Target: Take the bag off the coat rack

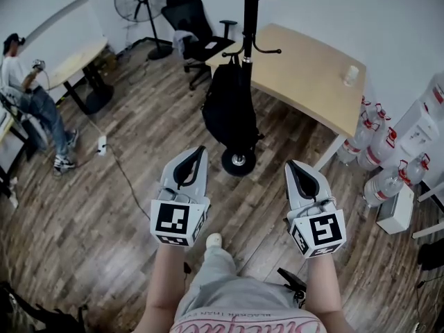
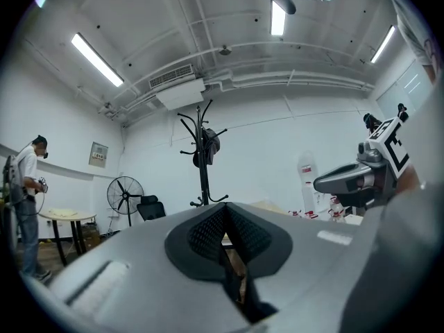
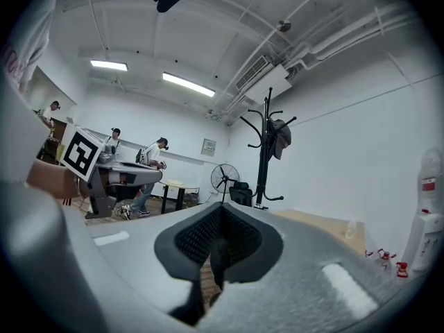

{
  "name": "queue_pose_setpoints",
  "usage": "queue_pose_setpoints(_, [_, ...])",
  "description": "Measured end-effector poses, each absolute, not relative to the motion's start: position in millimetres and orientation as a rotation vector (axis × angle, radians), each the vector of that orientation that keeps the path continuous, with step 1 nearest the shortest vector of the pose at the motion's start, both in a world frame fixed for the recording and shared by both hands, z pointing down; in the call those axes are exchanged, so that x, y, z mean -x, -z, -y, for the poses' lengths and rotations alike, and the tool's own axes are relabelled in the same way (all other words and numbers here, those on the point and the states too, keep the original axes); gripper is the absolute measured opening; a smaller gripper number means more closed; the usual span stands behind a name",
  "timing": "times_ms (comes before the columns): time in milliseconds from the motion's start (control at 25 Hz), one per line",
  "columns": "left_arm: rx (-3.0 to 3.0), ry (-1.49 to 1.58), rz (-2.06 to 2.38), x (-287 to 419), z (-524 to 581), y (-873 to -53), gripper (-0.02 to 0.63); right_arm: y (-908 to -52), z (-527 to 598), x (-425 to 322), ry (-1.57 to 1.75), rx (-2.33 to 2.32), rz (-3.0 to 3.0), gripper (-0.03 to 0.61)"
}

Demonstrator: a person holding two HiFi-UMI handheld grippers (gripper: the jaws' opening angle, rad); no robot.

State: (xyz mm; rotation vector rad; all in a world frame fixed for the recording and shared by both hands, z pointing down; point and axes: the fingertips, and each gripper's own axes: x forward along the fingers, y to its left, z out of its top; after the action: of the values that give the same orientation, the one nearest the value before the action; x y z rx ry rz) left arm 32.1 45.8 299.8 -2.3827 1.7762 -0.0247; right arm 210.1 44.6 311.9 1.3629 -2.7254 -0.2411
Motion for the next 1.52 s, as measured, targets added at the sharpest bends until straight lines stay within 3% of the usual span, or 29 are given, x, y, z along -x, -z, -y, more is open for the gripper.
queue_pose_setpoints(640, [2.469, -0.002, -1.708, 64.3, 104.8, -300.7, 0.020, -319.9, 95.2, -116.0, 0.189, -1.482, 2.640, 0.003])
queue_pose_setpoints(960, [2.498, -0.008, -1.700, 85.9, 139.0, -306.3, 0.020, -324.0, 138.1, -107.2, 0.087, -1.616, 2.598, 0.005])
queue_pose_setpoints(1040, [2.503, -0.005, -1.706, 88.4, 146.8, -307.7, 0.020, -326.8, 148.7, -107.0, 0.050, -1.615, 2.602, 0.056])
queue_pose_setpoints(1280, [2.497, 0.000, -1.731, 95.4, 173.9, -313.0, 0.020, -337.4, 188.7, -100.1, -0.009, -1.612, 2.609, 0.290])
queue_pose_setpoints(1520, [2.483, 0.022, -1.764, 103.7, 219.4, -317.0, 0.020, -350.9, 241.2, -90.2, -0.022, -1.571, 2.591, 0.298])
